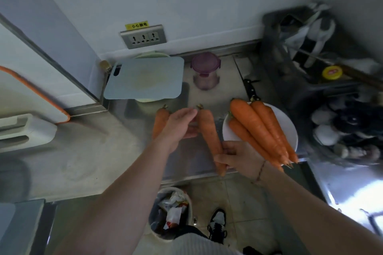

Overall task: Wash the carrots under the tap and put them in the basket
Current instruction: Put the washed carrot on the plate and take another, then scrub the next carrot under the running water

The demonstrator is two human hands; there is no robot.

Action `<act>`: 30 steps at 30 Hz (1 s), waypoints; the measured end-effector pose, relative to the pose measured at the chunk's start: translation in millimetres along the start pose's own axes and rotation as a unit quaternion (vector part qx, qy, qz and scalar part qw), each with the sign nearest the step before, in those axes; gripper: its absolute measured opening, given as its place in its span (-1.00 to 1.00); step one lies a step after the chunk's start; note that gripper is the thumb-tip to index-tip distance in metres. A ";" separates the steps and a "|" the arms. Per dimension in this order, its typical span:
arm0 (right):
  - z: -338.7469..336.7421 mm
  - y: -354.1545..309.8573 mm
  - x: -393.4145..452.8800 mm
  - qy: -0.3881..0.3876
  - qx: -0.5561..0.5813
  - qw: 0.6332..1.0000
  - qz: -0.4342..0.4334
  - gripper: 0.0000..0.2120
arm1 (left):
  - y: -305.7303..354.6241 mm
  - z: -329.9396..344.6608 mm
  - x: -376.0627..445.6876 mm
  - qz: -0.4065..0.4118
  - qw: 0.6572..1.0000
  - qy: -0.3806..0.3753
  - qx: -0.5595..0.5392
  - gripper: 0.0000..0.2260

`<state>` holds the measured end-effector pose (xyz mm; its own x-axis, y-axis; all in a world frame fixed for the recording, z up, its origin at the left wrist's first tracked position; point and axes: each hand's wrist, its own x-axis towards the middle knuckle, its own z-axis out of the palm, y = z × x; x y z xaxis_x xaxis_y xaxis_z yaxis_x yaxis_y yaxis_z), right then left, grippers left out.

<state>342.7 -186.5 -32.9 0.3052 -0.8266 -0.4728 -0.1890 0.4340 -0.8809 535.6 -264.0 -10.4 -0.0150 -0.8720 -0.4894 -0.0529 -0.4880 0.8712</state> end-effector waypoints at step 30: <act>-258.6 280.4 -494.8 0.368 0.043 0.921 0.118 -0.86 | -136.0 538.1 -236.6 0.063 0.857 -0.435 0.268 -0.83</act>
<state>-102.7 251.6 -39.7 -0.4565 -0.7111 -0.5348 -0.0855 0.6333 -0.7691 9.0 29.6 -34.0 -0.7815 -0.4435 -0.4387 -0.4432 -0.1001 0.8908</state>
